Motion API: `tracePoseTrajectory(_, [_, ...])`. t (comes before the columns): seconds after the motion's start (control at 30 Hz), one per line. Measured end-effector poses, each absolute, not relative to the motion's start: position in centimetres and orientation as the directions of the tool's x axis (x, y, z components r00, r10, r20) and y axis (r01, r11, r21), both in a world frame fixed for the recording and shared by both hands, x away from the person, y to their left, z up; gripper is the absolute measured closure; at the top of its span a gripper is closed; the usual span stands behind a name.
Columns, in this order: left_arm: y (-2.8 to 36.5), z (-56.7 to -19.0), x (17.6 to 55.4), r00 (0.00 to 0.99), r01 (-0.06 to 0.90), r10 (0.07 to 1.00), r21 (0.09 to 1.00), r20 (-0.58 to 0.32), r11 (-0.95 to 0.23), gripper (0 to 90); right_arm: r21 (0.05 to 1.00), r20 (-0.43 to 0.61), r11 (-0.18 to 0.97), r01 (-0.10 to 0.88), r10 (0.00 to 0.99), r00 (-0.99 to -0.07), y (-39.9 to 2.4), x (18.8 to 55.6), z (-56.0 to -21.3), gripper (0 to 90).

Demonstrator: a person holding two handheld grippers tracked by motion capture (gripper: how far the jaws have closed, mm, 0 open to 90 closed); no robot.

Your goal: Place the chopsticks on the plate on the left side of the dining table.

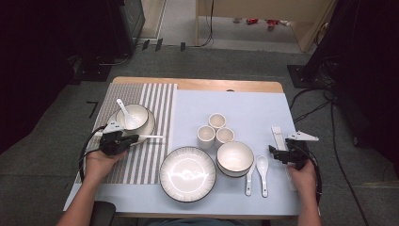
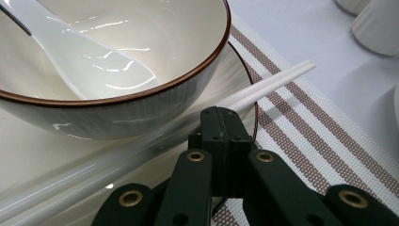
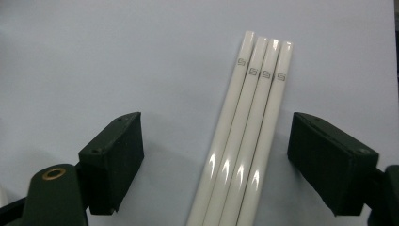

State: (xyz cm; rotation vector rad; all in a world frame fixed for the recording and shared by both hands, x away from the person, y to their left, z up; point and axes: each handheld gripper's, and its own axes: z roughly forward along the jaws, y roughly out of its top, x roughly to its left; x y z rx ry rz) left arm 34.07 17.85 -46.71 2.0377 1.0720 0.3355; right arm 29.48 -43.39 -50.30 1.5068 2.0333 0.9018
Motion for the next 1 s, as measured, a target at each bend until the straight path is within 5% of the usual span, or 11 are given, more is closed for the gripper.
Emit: tracePoseTrajectory(1.0, [20.0,-45.6,33.0,0.571,0.583,0.808,0.764,-0.143,-0.276,90.0,0.728,0.027,0.188,0.659,0.953,-0.301,-43.4,29.5,-50.3,18.5])
